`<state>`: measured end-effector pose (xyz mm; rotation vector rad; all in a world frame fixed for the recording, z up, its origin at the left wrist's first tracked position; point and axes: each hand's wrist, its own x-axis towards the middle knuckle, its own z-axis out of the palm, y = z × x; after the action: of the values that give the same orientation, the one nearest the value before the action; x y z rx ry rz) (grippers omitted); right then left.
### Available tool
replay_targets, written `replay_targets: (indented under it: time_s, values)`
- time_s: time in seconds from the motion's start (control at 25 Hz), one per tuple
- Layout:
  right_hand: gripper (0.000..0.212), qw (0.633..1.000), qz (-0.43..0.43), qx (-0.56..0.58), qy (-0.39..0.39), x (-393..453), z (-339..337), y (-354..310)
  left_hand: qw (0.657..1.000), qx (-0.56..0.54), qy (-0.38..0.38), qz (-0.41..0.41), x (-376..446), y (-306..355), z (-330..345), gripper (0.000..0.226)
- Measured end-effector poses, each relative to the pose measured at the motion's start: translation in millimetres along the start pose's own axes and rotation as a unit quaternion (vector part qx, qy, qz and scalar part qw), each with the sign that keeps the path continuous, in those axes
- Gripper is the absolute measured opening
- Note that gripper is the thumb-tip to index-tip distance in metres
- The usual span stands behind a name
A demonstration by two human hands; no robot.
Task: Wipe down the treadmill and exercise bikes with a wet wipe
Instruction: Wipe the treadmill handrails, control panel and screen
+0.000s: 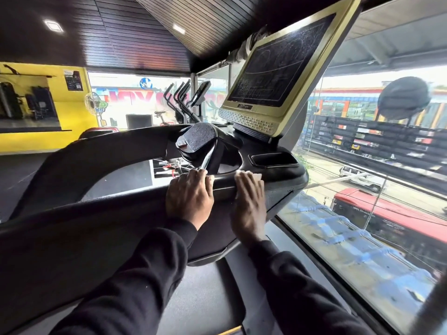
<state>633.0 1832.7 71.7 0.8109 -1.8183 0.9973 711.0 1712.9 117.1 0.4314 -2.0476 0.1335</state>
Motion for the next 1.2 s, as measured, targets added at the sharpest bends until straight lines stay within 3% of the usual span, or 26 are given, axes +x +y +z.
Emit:
replay_targets:
  time_s: [0.08,0.2,0.36,0.48,0.64,0.76,0.88,1.0,1.08,1.2]
  values:
    - [0.049,0.995,-0.087,0.024,-0.048,-11,7,-26,1.0,-0.011,-0.001,-0.001,0,0,0,0.028]
    - [0.049,0.987,-0.146,0.028,-0.068,-10,-2,-4,1.0,-0.026,-0.006,0.005,-1,-1,-4,0.029]
    - [0.049,0.999,-0.021,-0.029,0.005,0,-24,53,1.0,-0.02,-0.006,0.01,-1,-2,-4,0.029]
    - [0.064,0.997,0.066,-0.039,0.013,6,-20,37,1.0,-0.01,0.0,-0.004,1,4,0,0.028]
    - [0.055,0.996,-0.059,-0.01,-0.073,-10,-7,6,1.0,-0.004,-0.005,-0.024,1,21,4,0.034]
    - [0.054,0.991,-0.116,-0.001,-0.072,-4,-21,45,0.999,-0.002,-0.013,-0.034,2,25,5,0.037]
    - [0.056,0.998,-0.058,-0.009,-0.015,5,-39,101,0.997,0.02,-0.027,-0.064,6,34,8,0.044]
    - [0.057,1.0,0.005,0.005,0.001,15,-36,97,0.991,0.033,-0.073,-0.111,17,73,14,0.047]
    - [0.054,0.997,-0.055,0.038,-0.028,7,-33,83,0.984,0.019,-0.1,-0.144,22,99,19,0.044]
    - [0.047,0.984,-0.158,0.065,-0.055,7,-45,124,0.988,0.035,-0.067,-0.136,17,128,30,0.045]
